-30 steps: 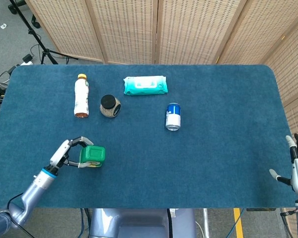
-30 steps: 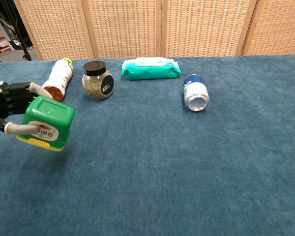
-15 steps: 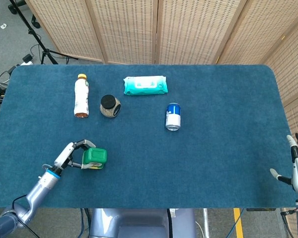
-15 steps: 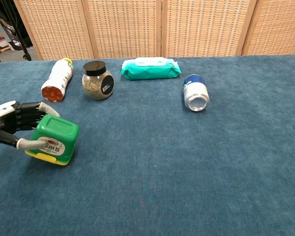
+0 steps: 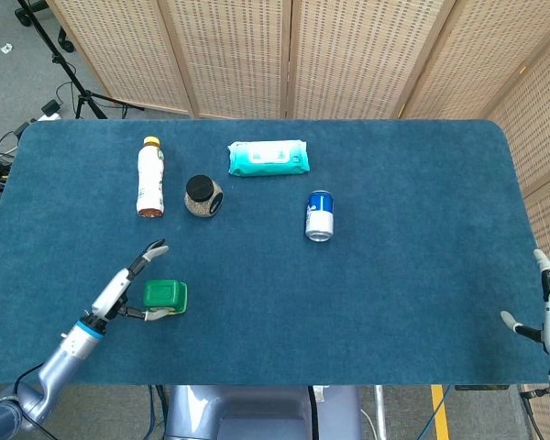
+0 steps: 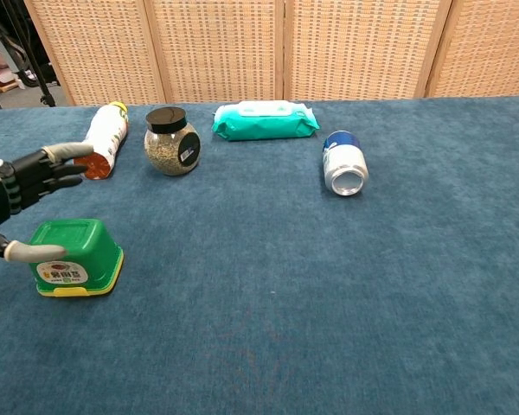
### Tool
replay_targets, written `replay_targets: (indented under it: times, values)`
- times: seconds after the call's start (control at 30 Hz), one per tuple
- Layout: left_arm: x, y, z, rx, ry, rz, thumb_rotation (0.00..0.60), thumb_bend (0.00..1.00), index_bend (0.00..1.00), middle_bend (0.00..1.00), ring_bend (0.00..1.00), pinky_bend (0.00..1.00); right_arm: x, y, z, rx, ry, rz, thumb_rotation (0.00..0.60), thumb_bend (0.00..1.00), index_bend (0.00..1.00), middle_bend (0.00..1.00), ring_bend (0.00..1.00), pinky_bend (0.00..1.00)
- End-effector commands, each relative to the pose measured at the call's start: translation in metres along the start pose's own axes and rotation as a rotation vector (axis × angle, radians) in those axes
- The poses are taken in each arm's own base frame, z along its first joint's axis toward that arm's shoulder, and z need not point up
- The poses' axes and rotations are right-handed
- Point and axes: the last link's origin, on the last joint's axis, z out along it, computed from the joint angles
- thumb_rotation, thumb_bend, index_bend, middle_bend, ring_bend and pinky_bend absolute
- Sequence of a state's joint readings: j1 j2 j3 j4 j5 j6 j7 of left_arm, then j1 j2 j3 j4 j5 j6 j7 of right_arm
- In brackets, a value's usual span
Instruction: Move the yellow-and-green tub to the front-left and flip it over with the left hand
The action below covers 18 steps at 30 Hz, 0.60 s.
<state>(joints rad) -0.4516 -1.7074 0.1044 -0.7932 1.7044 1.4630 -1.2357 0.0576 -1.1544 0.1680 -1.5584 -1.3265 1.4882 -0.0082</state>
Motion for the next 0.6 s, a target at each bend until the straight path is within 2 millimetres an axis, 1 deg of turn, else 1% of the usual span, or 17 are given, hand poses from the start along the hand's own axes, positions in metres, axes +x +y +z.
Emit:
replay_targets:
  times: [0.03, 0.07, 0.13, 0.2, 0.23, 0.27, 0.37, 0.43, 0.47, 0.53, 0.6]
  values:
    - [0.014, 0.022, -0.012, -0.093, 0.035, 0.05, 0.6, 0.11, 0.1, 0.0, 0.0, 0.0, 0.0, -0.001, -0.001, 0.005, 0.0, -0.001, 0.6, 0.0, 0.05, 0.0, 0.0, 0.0]
    - [0.017, 0.026, -0.014, -0.103, 0.039, 0.073, 0.6, 0.1, 0.1, 0.0, 0.0, 0.0, 0.0, -0.001, -0.001, 0.006, -0.001, -0.002, 0.6, 0.0, 0.05, 0.0, 0.0, 0.0]
    - [0.026, 0.037, -0.016, -0.111, 0.055, 0.172, 0.6, 0.09, 0.08, 0.0, 0.0, 0.0, -0.001, -0.003, -0.002, 0.014, -0.007, -0.005, 0.6, 0.0, 0.05, 0.0, 0.0, 0.0]
    - [0.032, 0.042, -0.017, -0.106, 0.058, 0.237, 0.6, 0.08, 0.06, 0.0, 0.0, 0.0, -0.002, -0.003, -0.002, 0.018, -0.009, -0.007, 0.6, 0.0, 0.05, 0.0, 0.0, 0.0]
    - [0.04, 0.048, -0.018, -0.086, 0.066, 0.341, 0.6, 0.08, 0.04, 0.0, 0.0, 0.0, -0.002, -0.004, -0.003, 0.024, -0.011, -0.01, 0.6, 0.0, 0.05, 0.0, 0.0, 0.0]
    - [0.044, 0.051, -0.019, -0.071, 0.065, 0.396, 0.6, 0.08, 0.02, 0.0, 0.0, 0.0, -0.003, -0.005, -0.003, 0.026, -0.013, -0.011, 0.6, 0.0, 0.05, 0.0, 0.0, 0.0]
    - [0.065, 0.065, -0.025, 0.05, 0.075, 0.643, 0.6, 0.08, 0.0, 0.0, 0.0, 0.0, -0.003, -0.006, -0.005, 0.038, -0.015, -0.013, 0.6, 0.0, 0.05, 0.0, 0.0, 0.0]
    - [0.078, 0.071, -0.032, 0.144, 0.093, 0.765, 0.6, 0.08, 0.0, 0.0, 0.0, 0.0, -0.003, -0.007, -0.006, 0.045, -0.013, -0.012, 0.6, 0.0, 0.05, 0.0, 0.0, 0.0]
    - [0.093, 0.072, -0.041, 0.218, 0.144, 0.838, 0.6, 0.08, 0.0, 0.0, 0.0, 0.0, -0.002, -0.008, -0.007, 0.05, -0.01, -0.013, 0.6, 0.0, 0.05, 0.0, 0.0, 0.0]
    - [0.101, 0.076, -0.05, 0.287, 0.189, 0.866, 0.6, 0.08, 0.0, 0.0, 0.0, 0.0, -0.002, -0.008, -0.008, 0.058, -0.008, -0.014, 0.6, 0.0, 0.05, 0.0, 0.0, 0.0]
    - [0.108, 0.075, -0.058, 0.326, 0.223, 0.876, 0.6, 0.08, 0.0, 0.0, 0.0, 0.0, -0.002, -0.008, -0.009, 0.062, -0.006, -0.017, 0.6, 0.0, 0.05, 0.0, 0.0, 0.0]
